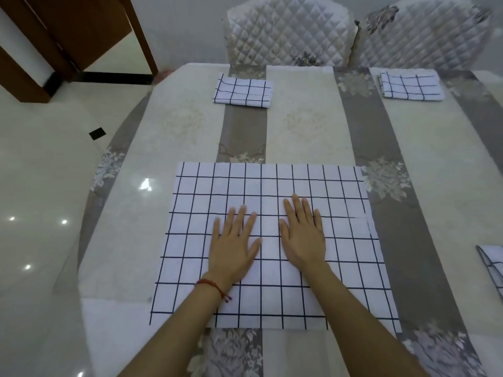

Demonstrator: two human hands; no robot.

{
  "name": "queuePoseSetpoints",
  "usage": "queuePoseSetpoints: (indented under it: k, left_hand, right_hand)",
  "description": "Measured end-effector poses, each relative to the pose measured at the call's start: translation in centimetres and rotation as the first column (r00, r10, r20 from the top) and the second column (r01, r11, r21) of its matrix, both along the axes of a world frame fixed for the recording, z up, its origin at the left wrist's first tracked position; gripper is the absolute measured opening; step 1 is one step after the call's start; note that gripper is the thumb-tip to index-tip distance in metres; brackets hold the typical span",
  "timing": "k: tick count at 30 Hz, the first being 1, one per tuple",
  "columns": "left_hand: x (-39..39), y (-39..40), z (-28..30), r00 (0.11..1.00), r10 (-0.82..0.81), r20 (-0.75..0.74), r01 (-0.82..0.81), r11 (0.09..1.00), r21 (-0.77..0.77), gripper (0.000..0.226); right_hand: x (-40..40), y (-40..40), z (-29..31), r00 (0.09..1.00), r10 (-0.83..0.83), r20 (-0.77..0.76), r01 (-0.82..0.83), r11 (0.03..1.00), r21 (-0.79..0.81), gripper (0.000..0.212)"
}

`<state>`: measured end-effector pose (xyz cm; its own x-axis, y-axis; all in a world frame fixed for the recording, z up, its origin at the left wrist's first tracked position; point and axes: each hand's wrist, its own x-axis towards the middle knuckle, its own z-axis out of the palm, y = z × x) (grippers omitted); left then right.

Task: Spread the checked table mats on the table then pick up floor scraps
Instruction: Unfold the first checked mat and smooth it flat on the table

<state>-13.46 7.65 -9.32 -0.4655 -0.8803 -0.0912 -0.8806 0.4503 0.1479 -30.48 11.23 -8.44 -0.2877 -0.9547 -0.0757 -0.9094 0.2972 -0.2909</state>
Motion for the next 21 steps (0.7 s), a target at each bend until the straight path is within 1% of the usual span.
queuePoseSetpoints:
  k: [5,10,12,14,16,18,21]
  left_hand:
    - [4.4,-1.1,0.1,0.989,0.123,-0.076,-0.126,0.992,-0.024,0.074]
    - [4.8,-1.1,0.2,0.983,0.154,-0.105,-0.154,0.988,0.008,0.082]
    - [4.8,-1.0,0.4,0.982,0.156,-0.106,-0.153,0.988,0.036,0.079]
    - [5.0,-0.8,1.0,0.983,0.155,-0.100,-0.149,0.987,0.066,0.079]
    - [5.3,-0.5,1.7,0.979,0.157,-0.130,-0.148,0.986,0.075,0.082]
    - [5.1,0.2,2.5,0.969,0.152,-0.193,-0.141,0.987,0.072,0.080]
    - [3.9,1.8,3.7,0.956,0.126,-0.264,-0.107,0.991,0.084,0.073]
  right_hand:
    - [0.0,0.0,-0.1,1.000,-0.002,0.017,0.002,1.000,-0.004,0.071]
    - [-0.2,0.1,0.1,1.000,0.018,0.025,-0.019,0.999,0.030,0.073]
    - [-0.7,0.1,0.6,0.994,0.045,0.103,-0.052,0.996,0.071,0.069]
    - [-1.3,0.5,1.7,0.963,0.025,0.267,-0.052,0.994,0.095,0.060]
    - [-1.8,1.8,3.3,0.916,-0.025,0.399,-0.005,0.997,0.072,0.056]
    - [-2.1,4.1,4.9,0.889,-0.082,0.451,0.061,0.996,0.060,0.052]
    - [-2.1,8.3,6.4,0.874,-0.174,0.454,0.162,0.985,0.064,0.047]
